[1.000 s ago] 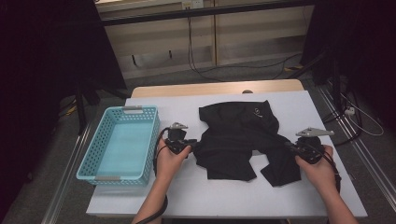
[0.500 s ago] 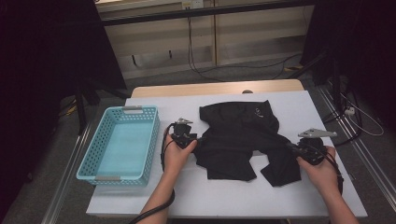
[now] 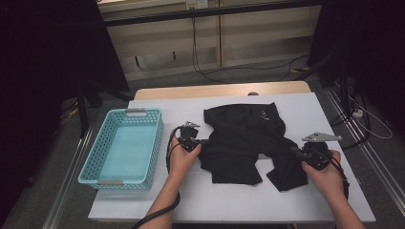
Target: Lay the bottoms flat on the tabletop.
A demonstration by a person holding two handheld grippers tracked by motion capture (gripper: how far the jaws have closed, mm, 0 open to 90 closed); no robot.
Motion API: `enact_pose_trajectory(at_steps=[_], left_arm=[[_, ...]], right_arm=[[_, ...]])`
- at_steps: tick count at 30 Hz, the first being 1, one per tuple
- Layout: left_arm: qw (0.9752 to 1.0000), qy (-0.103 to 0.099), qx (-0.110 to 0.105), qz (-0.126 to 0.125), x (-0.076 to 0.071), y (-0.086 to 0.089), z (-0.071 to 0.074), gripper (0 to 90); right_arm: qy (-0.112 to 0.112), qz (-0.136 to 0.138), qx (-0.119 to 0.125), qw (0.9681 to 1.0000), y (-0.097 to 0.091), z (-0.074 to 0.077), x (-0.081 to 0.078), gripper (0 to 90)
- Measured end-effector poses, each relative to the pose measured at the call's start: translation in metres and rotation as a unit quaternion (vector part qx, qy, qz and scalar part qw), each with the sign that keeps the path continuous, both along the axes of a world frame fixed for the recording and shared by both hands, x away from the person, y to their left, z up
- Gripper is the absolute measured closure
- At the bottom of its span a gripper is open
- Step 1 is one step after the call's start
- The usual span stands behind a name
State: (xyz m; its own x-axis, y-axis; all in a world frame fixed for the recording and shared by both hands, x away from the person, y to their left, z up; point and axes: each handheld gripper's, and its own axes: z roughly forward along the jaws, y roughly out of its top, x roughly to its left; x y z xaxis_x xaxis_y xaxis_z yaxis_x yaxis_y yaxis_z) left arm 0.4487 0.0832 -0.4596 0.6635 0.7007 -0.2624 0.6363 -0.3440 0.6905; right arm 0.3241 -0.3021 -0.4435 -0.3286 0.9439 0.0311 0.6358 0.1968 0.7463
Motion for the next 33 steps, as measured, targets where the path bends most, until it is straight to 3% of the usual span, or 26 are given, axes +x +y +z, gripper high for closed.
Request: enact_pose_trajectory(at_steps=[6,13,17,21,26,33], left_arm=[[0.9998,-0.003,-0.006,0.018,-0.003,0.019,0.009,89.1],[0.9992,-0.020,-0.012,0.033,-0.012,0.038,0.027,89.2],[0.9989,-0.025,-0.014,0.038,-0.018,0.040,0.031,89.2],[0.9993,-0.021,-0.004,0.031,-0.021,0.042,0.030,89.3],[0.9995,-0.013,0.004,0.027,-0.023,0.039,0.025,89.2],[0.9997,-0.011,0.009,0.019,-0.023,0.032,0.024,89.2]], right_arm=[[0.000,0.018,0.006,0.9998,0.006,-0.001,0.002,81.4],[-0.010,0.037,0.022,0.9990,0.019,0.007,0.007,53.6],[-0.022,0.026,0.032,0.9989,0.022,0.012,0.014,49.2],[-0.026,0.015,0.018,0.9994,0.024,0.010,0.024,49.4],[-0.023,-0.007,-0.019,0.9995,0.021,0.004,0.040,50.7],[-0.015,-0.021,-0.030,0.9992,0.021,-0.007,0.058,53.0]])
